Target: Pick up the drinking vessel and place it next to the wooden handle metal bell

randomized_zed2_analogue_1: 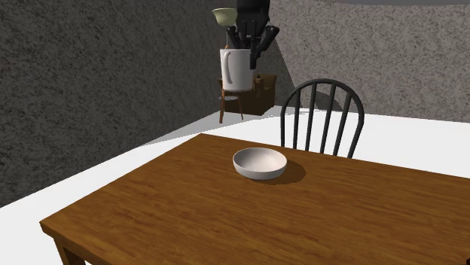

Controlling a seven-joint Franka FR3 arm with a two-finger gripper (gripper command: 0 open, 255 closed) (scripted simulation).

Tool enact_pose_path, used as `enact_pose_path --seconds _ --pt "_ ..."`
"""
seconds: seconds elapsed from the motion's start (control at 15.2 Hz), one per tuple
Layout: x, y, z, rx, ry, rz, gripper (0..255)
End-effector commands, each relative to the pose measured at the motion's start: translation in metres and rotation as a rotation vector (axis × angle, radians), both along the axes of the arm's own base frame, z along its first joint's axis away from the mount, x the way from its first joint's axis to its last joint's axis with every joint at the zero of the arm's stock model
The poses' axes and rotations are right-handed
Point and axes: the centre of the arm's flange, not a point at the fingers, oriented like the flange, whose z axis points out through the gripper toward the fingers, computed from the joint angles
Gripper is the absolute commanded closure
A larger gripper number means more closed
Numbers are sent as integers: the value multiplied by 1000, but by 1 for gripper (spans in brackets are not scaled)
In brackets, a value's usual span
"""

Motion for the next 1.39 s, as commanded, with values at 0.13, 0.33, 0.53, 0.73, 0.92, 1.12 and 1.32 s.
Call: enact_pose_path --seconds 0.13,0.33,0.53,0.73,0.92,1.12,1.32 --pt "0 -55 -2 1 0 1 255" --pt "2 -94 -2 1 0 1 255" --pt "5 -134 -2 1 0 1 255" --pt "7 -173 -2 1 0 1 255" --pt "9 -213 -2 1 0 1 255" --pt "11 -252 -2 1 0 1 255" --pt "14 -292 -2 1 0 1 255"
